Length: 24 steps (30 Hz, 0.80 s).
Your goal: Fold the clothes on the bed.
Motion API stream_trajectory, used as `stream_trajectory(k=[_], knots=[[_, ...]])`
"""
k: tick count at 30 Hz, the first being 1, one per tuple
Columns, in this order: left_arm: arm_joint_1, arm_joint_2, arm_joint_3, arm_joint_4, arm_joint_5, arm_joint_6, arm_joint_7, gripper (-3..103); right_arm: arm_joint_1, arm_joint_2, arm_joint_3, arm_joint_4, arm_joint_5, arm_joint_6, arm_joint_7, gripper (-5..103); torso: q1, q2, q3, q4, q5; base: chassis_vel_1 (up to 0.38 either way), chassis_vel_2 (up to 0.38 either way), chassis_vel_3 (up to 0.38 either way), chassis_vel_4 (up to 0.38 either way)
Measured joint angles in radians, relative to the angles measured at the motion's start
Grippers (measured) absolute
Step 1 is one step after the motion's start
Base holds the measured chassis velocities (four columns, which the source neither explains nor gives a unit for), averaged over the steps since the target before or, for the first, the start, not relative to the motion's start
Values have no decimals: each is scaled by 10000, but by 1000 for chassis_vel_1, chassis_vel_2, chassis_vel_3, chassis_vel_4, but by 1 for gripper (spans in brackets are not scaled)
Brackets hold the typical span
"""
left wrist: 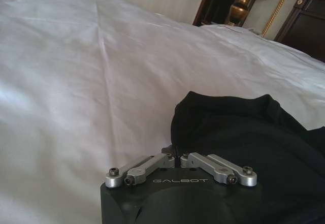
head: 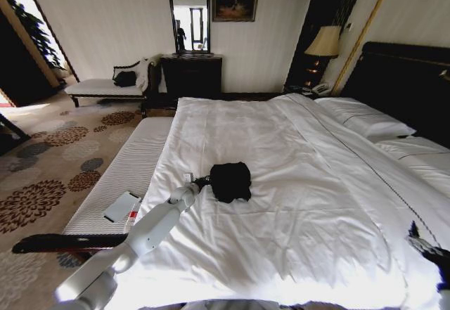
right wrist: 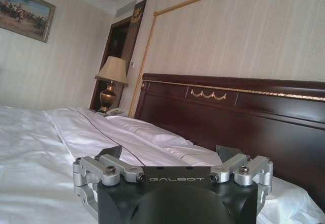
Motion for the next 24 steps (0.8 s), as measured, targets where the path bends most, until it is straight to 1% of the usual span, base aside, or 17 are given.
stream_trajectory(k=[7, 11, 12, 13, 14, 15, 16, 17, 18, 19, 20, 21, 22, 23, 24], knots=[[-74, -73, -43, 80, -17, -8, 17, 0, -43, -103, 43, 48, 230, -69, 48, 100, 0, -1, 0, -2, 0, 0, 0, 0, 0], [-135, 38, 59, -71, -45, -8, -24, 0, -8, -558, -44, 230, 829, -452, 100, 100, 0, 0, 0, -5, 2, 0, 0, 0, 0], [-135, 38, 59, -71, -45, -8, -24, 0, -8, -558, -44, 230, 829, -452, 100, 100, 0, 0, 0, -5, 2, 0, 0, 0, 0], [-183, 112, 137, -165, -70, -9, -71, 0, 103, -1118, -129, 440, 1618, -994, 139, 100, 0, 0, 0, -6, 2, 0, 0, 0, 0], [-224, 176, 198, -269, -103, -9, -119, 0, 294, -1926, -235, 602, 2754, -1644, 177, 100, 0, 0, 0, -5, 2, 0, 0, 0, 0], [-250, 209, 229, -331, -126, -9, -143, 0, 400, -2413, -312, 648, 3447, -2003, 194, 100, 0, 0, 0, 1, 0, 0, 0, 0, 0], [-250, 209, 229, -331, -126, -9, -143, 0, 400, -2413, -312, 648, 3447, -2003, 194, 100, 0, 0, 0, 1, 0, 0, 0, 0, 0], [-272, 234, 266, -374, -141, -9, -165, 0, 543, -2895, -396, 658, 4105, -2337, 201, 100, 0, 0, 0, 3, 0, 0, 0, 0, 0], [-311, 272, 322, -441, -152, -10, -206, 0, 882, -3720, -620, 594, 5207, -2927, 177, 100, 1, -1, 1, 8, -1, 0, 0, 0, 0], [-330, 288, 345, -471, -154, -10, -223, 0, 1092, -4148, -809, 483, 5743, -3270, 121, 100, 1, -1, 1, 8, 0, 0, 0, 0, 0], [-330, 288, 345, -471, -154, -10, -223, 0, 1092, -4148, -809, 483, 5743, -3270, 121, 100, 1, -1, 1, 8, 0, 0, 0, 0, 0], [-344, 302, 374, -504, -156, -10, -270, 0, 1548, -4777, -1196, 227, 6486, -3825, -14, 100, 2, -2, 2, -1, 2, 0, 0, 0, 0], [-348, 306, 387, -514, -157, -9, -283, 0, 1783, -5001, -1393, 91, 6703, -4002, -45, 100, 1, -1, 2, -4, 2, 0, 0, 0, 0], [-349, 311, 407, -537, -158, -10, -299, 0, 2179, -5373, -1755, -159, 7077, -4297, -92, 100, 2, -1, 1, -3, 3, 0, 0, 0, 0], [-349, 311, 407, -537, -158, -10, -299, 0, 2179, -5373, -1755, -159, 7077, -4297, -92, 100, 2, -1, 1, -3, 3, 0, 0, 0, 0]])
